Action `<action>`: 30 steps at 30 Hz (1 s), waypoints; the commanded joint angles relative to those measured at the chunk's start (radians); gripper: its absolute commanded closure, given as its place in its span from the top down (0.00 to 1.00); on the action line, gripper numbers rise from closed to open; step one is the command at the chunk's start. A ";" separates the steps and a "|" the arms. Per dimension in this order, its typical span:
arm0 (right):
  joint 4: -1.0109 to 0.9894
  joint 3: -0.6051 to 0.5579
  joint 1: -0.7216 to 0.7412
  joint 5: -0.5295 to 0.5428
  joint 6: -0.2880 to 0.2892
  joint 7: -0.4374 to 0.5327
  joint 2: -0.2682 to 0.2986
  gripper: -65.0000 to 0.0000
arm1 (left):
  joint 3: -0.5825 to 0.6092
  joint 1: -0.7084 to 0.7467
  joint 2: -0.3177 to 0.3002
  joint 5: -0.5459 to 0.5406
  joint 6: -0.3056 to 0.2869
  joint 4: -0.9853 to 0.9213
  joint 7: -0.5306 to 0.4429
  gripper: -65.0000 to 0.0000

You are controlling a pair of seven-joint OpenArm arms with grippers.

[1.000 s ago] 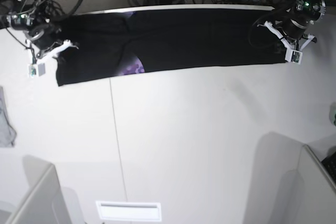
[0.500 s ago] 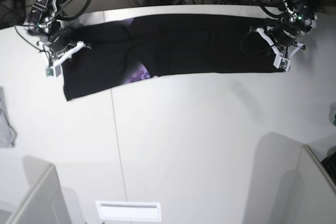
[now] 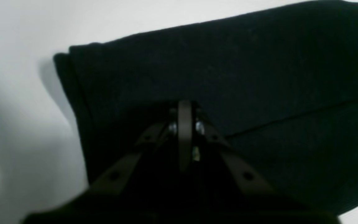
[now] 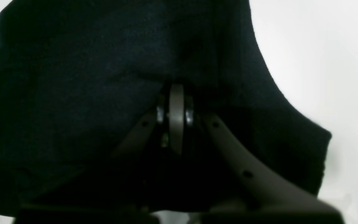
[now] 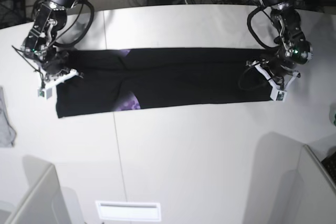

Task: Fold the T-shirt properly
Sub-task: 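Release the strip ends and regrasp them, pulling the strip flat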

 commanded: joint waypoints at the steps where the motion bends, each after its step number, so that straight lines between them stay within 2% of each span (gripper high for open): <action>1: 0.009 0.005 0.012 -0.011 -0.011 -0.004 0.011 0.00 | 0.005 -0.014 -0.006 0.005 0.001 0.005 0.012 0.00; 9: 0.126 0.001 0.001 -0.004 -0.006 -0.004 0.000 0.00 | -0.007 -0.049 -0.007 -0.008 -0.001 0.067 0.012 0.00; 13: 0.258 -0.004 -0.022 -0.004 -0.005 -0.006 -0.020 0.00 | -0.090 -0.048 -0.004 -0.018 -0.005 0.147 0.014 0.00; 16: 0.336 -0.006 -0.046 -0.004 -0.005 -0.008 -0.026 0.00 | -0.138 -0.016 -0.007 -0.141 -0.007 0.213 0.019 0.00; 19: 0.373 -0.006 -0.059 -0.004 -0.003 -0.015 -0.028 0.00 | -0.205 0.038 -0.027 -0.347 -0.007 0.232 0.086 0.00; 22: 0.374 -0.006 -0.077 -0.004 -0.003 -0.014 -0.028 0.00 | -0.279 0.095 -0.050 -0.509 -0.007 0.204 0.108 0.02; 24: 0.365 -0.006 -0.088 -0.004 -0.003 -0.014 -0.028 0.00 | -0.314 0.130 -0.064 -0.580 -0.007 0.178 0.108 0.31; 26: 0.365 -0.006 -0.097 -0.004 0.012 -0.012 -0.028 0.00 | -0.339 0.142 -0.064 -0.614 -0.007 0.143 0.108 0.55; 28: 0.365 -0.006 -0.099 -0.004 0.064 -0.014 -0.028 0.00 | -0.348 0.142 -0.064 -0.617 -0.007 0.098 0.108 0.73; 30: 0.365 -0.006 -0.100 -0.004 0.104 -0.014 -0.029 0.00 | -0.340 0.142 -0.078 -0.617 -0.028 0.052 0.108 0.79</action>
